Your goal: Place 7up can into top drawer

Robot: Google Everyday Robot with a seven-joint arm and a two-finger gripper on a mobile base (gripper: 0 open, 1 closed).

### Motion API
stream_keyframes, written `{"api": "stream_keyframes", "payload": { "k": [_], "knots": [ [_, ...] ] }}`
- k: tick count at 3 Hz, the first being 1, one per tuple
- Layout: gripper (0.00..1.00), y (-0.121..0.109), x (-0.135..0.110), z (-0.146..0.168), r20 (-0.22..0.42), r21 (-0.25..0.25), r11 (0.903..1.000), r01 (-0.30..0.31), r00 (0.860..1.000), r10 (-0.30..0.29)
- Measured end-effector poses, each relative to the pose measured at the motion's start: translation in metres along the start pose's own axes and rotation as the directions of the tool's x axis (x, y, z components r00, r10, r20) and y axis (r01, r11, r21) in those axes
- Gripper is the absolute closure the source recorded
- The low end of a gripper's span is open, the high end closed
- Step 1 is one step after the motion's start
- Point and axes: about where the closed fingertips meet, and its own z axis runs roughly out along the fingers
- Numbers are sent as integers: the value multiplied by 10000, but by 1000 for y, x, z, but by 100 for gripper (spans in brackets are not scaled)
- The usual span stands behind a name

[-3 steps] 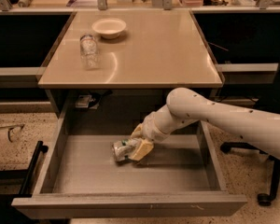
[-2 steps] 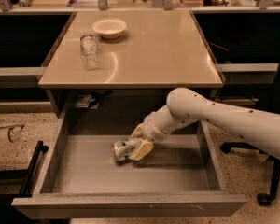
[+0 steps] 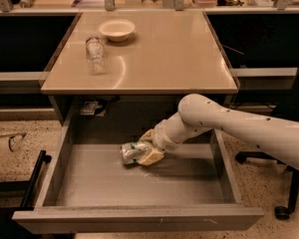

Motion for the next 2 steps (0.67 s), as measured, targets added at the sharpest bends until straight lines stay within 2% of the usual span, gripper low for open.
{"api": "stream_keyframes", "payload": {
  "k": [1,2],
  "knots": [
    [0,0,0,0,0,-1,10000,0,10000,0],
    [0,0,0,0,0,-2,10000,0,10000,0]
  ]
}}
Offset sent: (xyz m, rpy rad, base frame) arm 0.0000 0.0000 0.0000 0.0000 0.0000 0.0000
